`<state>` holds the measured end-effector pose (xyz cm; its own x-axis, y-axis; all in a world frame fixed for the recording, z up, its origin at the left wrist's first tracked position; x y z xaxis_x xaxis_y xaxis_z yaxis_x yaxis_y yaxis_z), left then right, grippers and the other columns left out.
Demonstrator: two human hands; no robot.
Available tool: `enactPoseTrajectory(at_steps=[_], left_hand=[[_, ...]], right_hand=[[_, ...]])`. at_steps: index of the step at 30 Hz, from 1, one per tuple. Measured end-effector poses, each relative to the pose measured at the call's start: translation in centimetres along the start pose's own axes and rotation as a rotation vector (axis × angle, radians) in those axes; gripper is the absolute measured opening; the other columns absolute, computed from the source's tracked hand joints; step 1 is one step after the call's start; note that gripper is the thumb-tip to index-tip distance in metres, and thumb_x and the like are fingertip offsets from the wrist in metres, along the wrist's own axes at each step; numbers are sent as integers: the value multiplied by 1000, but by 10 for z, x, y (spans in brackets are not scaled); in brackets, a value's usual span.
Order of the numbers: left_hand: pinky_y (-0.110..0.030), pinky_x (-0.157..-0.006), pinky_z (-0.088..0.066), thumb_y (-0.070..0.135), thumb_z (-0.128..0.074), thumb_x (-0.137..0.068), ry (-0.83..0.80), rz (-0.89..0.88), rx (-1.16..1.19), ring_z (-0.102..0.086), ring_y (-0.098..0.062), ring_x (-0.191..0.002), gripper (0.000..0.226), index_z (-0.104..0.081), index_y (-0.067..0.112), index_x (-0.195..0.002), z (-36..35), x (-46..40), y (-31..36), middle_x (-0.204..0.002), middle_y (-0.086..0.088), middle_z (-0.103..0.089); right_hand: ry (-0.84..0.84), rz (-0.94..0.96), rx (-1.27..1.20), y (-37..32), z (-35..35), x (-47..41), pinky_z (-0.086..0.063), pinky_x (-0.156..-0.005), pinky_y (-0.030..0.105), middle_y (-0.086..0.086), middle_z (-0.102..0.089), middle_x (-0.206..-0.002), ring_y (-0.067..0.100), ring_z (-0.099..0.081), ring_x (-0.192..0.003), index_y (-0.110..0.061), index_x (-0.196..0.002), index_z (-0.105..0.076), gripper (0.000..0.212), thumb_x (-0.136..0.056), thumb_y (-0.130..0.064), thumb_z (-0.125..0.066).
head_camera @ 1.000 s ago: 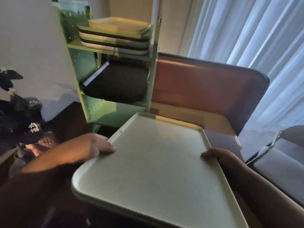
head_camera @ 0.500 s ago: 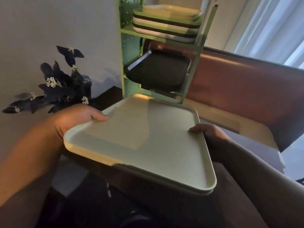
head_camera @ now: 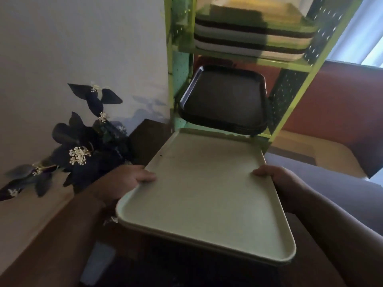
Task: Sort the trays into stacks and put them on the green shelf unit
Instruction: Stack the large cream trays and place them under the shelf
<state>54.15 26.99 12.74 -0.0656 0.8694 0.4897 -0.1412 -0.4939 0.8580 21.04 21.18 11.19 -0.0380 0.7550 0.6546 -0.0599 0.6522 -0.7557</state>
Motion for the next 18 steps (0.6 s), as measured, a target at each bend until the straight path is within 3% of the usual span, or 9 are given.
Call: enactPoseTrajectory(at_steps=[2, 6, 9, 11, 14, 16, 18], left_hand=[[-51, -99, -56, 9, -73, -82, -26, 34, 41, -71, -41, -103, 28, -71, 3, -109, 2, -10, 1, -112, -24, -75], [-43, -82, -58, -7, -60, -91, -55, 117, 106, -72, -40, -96, 34, -68, 4, -122, -10, -33, -18, -112, -22, -76], [-33, -68, -55, -13, -59, -91, -52, 154, 77, -71, -29, -85, 37, -66, 21, -106, -16, -45, -30, -98, -11, -76], [-32, -66, -54, -15, -58, -91, -25, 159, 115, -70, -28, -83, 41, -63, 23, -107, -21, -55, -35, -97, -9, -74], [-37, -73, -56, -13, -61, -89, 20, 126, 161, -69, -31, -91, 51, -58, 22, -126, -33, -69, -38, -103, -10, -72], [-45, -84, -57, -11, -64, -89, 100, 136, 213, -67, -31, -92, 46, -60, 17, -125, -42, -81, -44, -100, -10, -71], [-52, -90, -56, -10, -64, -87, 197, 174, 327, -66, -33, -91, 37, -63, 7, -120, -50, -96, -50, -96, -14, -70]], right_hand=[[114, 17, -23, -3, -2, -9, -58, -49, 34, 21, -74, -70, 31, -72, -53, 9, -103, -64, 27, -92, -16, -59], [213, 57, -100, 1, -5, -25, -59, -49, 35, 16, -76, -71, 28, -75, -57, 6, -108, -65, 29, -96, -20, -63], [214, 66, -188, 8, -10, -29, -57, -43, 30, 11, -76, -65, 23, -74, -54, 3, -103, -66, 36, -98, -32, -62], [223, 57, -229, 19, -13, -31, -56, -42, 28, 9, -75, -63, 21, -73, -52, 4, -103, -67, 38, -97, -34, -63], [237, 14, -259, 46, -12, -33, -58, -54, 33, 15, -77, -80, 27, -74, -61, 3, -112, -69, 37, -95, -29, -63], [179, -70, -268, 63, -15, -31, -61, -63, 38, 19, -76, -94, 32, -74, -71, 3, -116, -68, 38, -92, -26, -65], [145, -142, -206, 75, -18, -31, -61, -61, 39, 22, -75, -93, 32, -73, -68, 5, -118, -65, 37, -92, -21, -65]])
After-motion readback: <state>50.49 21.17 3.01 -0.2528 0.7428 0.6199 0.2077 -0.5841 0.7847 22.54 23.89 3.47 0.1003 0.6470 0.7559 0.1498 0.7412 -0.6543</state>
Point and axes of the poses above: each hand's wrist, its own x-axis away from the middle knuckle, its own z-axis out of the back of the hand, y = z × x, the point moved 1 cm from there along -x, towards the middle knuckle
